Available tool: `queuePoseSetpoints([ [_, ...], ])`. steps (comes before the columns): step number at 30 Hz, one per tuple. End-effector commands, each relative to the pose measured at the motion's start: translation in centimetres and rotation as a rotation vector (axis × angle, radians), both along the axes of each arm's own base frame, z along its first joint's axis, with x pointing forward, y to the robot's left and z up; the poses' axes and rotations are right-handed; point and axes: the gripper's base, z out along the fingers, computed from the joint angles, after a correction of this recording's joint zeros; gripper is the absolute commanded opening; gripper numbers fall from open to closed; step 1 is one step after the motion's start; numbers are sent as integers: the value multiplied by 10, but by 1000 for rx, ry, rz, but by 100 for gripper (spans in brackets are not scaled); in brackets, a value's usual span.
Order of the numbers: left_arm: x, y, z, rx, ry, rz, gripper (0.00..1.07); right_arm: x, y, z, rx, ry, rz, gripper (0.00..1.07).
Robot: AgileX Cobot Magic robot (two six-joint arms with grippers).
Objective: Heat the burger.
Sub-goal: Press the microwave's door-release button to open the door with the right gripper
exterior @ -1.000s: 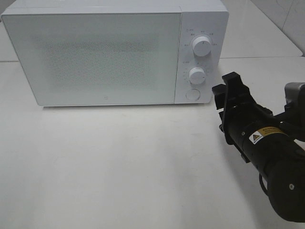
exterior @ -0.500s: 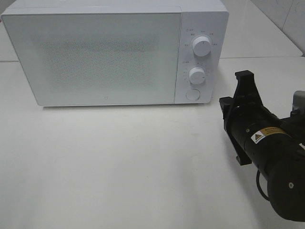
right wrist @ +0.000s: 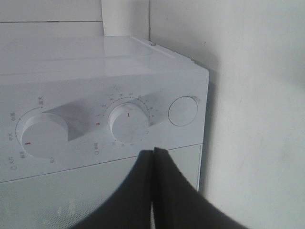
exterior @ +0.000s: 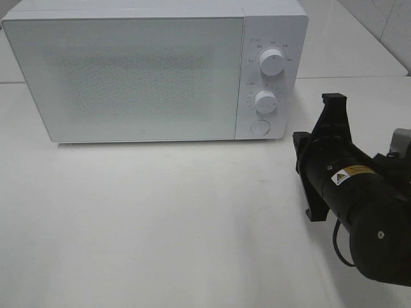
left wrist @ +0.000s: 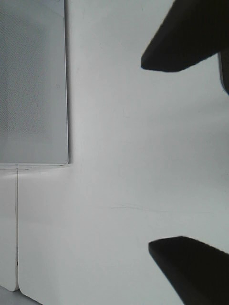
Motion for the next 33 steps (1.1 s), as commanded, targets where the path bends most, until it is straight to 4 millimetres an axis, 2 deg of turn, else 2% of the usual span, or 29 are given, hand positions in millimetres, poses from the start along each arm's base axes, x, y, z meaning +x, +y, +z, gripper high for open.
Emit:
queuePoseSetpoints([
  [1, -2, 0, 0, -3, -26, -7, 86, 9, 3, -1, -31, 53, 33, 0],
  [5, -2, 0, 0, -3, -26, -7, 86, 20, 0, 1, -42, 61, 27, 0],
  [8, -2, 0, 0, -3, -26, -7, 86, 21, 0, 1, -49, 67, 33, 0],
  [13, -2, 0, 0, -3, -26, -7, 86, 29, 2, -5, -80, 97, 41, 0],
  [15, -2, 0, 0, -3, -26, -7, 86, 35, 8, -17, -100, 112, 50, 0],
  [18, -2, 0, 0, -3, -26, -7, 86, 41, 14, -22, -71, 103, 57, 0],
  [33, -2, 0, 0, -3, -26, -7, 86, 72, 33, -37, -45, 101, 39, 1],
])
